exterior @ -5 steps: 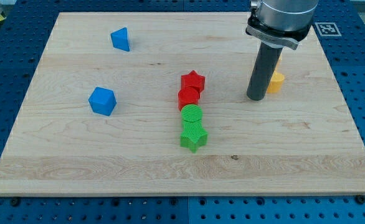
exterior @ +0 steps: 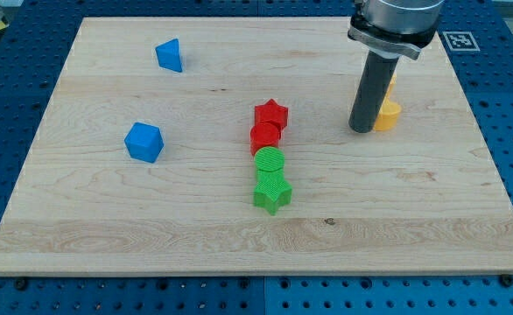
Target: Push the yellow heart into the yellow hexagon
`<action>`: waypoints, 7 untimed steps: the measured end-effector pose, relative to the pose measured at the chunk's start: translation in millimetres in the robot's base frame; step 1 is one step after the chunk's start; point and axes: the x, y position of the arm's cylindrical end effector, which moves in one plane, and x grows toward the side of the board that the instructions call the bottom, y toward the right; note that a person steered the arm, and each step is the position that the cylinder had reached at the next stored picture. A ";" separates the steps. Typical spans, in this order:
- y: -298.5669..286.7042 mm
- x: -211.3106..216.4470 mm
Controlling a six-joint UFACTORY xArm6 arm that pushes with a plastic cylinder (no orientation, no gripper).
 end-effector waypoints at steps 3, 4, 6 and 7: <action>10.6 8.9; 17.2 8.9; 17.3 19.6; 23.5 17.2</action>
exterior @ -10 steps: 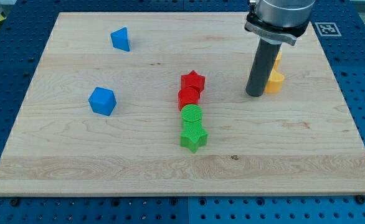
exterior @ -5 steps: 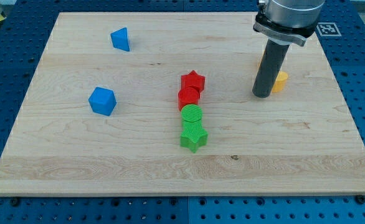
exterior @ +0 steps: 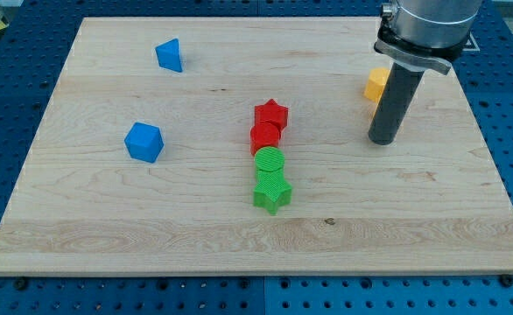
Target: Push the yellow heart into the yellow hexagon
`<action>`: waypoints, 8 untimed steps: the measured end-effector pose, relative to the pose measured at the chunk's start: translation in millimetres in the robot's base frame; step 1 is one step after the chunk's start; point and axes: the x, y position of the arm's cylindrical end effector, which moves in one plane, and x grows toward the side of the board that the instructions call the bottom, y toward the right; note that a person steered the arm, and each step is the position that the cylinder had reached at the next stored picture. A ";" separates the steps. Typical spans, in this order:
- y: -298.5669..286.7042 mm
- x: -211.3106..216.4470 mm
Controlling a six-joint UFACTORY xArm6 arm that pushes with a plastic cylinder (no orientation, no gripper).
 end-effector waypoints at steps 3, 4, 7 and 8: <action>13.5 -11.6; 25.7 -6.6; 34.5 -13.1; 49.2 -12.7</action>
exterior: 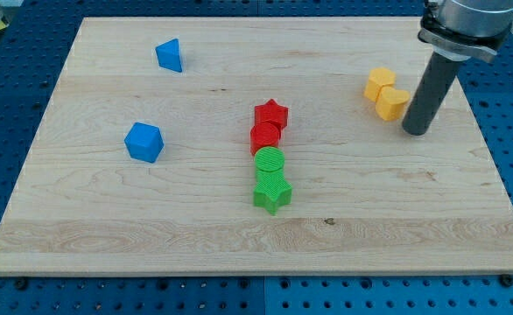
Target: Push the yellow heart into the yellow hexagon
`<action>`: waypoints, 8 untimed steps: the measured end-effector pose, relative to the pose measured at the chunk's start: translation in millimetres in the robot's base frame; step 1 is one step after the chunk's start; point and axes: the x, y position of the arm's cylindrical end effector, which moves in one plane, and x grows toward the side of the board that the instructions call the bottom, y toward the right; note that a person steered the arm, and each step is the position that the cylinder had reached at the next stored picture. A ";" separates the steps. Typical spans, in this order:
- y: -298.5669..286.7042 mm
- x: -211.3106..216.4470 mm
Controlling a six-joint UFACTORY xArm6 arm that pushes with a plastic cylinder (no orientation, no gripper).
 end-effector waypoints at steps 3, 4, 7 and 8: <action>-1.7 -21.2; -2.6 -21.2; -2.6 -41.7; -7.1 -41.7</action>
